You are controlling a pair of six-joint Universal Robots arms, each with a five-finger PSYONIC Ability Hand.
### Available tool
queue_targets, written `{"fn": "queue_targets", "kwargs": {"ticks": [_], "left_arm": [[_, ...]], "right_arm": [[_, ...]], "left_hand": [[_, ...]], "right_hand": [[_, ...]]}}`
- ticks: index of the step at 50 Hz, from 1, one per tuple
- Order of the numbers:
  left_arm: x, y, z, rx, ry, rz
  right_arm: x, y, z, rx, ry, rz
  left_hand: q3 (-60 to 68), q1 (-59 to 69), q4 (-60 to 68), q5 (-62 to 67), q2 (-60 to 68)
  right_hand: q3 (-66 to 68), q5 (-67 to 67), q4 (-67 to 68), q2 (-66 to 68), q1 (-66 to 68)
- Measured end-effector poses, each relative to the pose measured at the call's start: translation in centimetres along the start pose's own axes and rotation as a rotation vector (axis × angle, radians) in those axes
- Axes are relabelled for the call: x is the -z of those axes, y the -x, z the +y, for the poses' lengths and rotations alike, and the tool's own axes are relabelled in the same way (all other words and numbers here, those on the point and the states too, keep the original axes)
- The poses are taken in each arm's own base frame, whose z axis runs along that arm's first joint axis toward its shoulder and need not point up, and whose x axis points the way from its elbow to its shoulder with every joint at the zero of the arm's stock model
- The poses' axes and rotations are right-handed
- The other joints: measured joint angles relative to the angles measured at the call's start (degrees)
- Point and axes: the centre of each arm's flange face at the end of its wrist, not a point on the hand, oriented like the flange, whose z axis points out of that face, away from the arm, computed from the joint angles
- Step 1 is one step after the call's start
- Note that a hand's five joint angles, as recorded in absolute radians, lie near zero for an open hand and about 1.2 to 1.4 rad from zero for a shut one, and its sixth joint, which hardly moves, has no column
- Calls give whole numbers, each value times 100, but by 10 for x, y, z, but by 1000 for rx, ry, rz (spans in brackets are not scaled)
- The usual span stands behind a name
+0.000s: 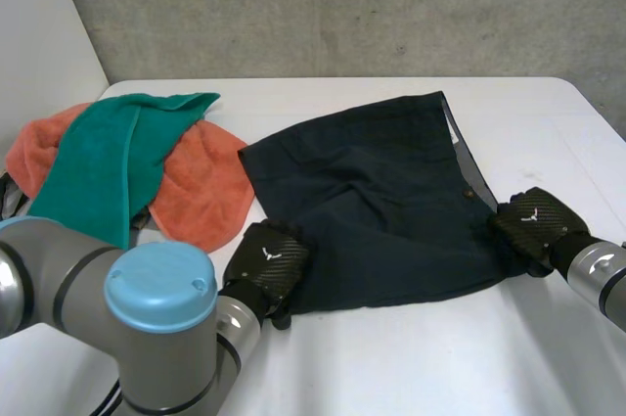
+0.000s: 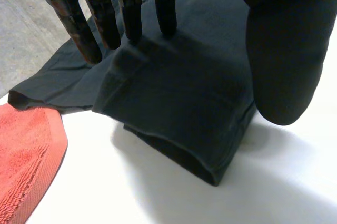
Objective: Fold the laundry.
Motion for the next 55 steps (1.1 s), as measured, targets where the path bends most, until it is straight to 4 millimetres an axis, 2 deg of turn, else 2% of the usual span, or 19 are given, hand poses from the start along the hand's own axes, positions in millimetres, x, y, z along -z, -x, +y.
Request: {"fn": "queue_targets", "kwargs": {"ticks": [8, 15, 16, 17, 19, 20, 21, 26, 36, 42, 44, 46, 47, 52, 55], "left_arm": [[-23, 2, 9, -93, 1, -18], [-39, 10, 12, -155, -15, -50], [-40, 11, 11, -157, -19, -55], [-42, 13, 11, -159, -24, -60], [-43, 15, 10, -159, -31, -67], [-43, 16, 8, -158, -39, -73], [-43, 17, 7, -157, -44, -76], [-40, 21, -3, -149, -74, -87], [-35, 29, -30, -137, -148, -109], [-34, 32, -42, -120, -186, -101], [-34, 33, -45, -105, -194, -97], [-32, 34, -49, -84, -201, -93], [-31, 35, -50, -73, -202, -92], [-21, 38, -58, -37, -198, -85], [-7, 41, -68, -24, -186, -74]], "right_arm": [[-2, -5, 2, -51, 10, 48], [-1, -5, 2, -111, 31, 55], [-1, -4, 3, -115, 33, 55], [-1, -4, 3, -120, 35, 54], [0, -4, 3, -129, 38, 51], [0, -4, 3, -136, 41, 48], [1, -3, 2, -143, 44, 44], [9, -5, -4, -155, 55, 25], [20, 1, -14, -151, 44, -48], [8, 10, -12, -128, 2, -62], [1, 14, -9, -115, -9, -58], [-7, 16, -7, -99, -14, -39], [-10, 16, -6, -93, -11, -25], [-16, 7, -4, -72, 17, 59], [-8, -8, -14, -49, 20, 140]], "left_hand": [[629, 691, 598, 595, 618], [3106, 3079, 3141, 3022, 3223], [3106, 3079, 3141, 3022, 3223], [3820, 3779, 3933, 3810, 3947], [4444, 4175, 4474, 4342, 4505], [4767, 4406, 4787, 4654, 4780], [4894, 4437, 4932, 4777, 4894], [4950, 4476, 4984, 4792, 4966], [4950, 4511, 4985, 4792, 4989], [4961, 4514, 4987, 4792, 4990], [4966, 4519, 4987, 4792, 4990], [4982, 4519, 4987, 4792, 4992], [4982, 4519, 4987, 4792, 4993], [4982, 4519, 4987, 4792, 4993], [4982, 4519, 4988, 4792, 4994]], "right_hand": [[21, 0, 45, 0, 0], [22, 0, 49, 0, 0], [22, 0, 48, 0, 0], [-44, -41, -38, -44, -15], [-869, -821, -889, -843, -690], [-1762, -1710, -1781, -1841, -1633], [-2553, -2539, -2584, -2575, -2363], [-3611, -3706, -3672, -3569, -3357], [-4059, -4222, -4185, -4027, -3827], [-4009, -4002, -4071, -3959, -3736], [-3010, -2948, -3047, -2881, -2690], [-950, -938, -995, -835, -793], [-407, -401, -450, -237, -516], [25, 93, 35, 7, -301], [27, 122, 49, 7, -301]]}}
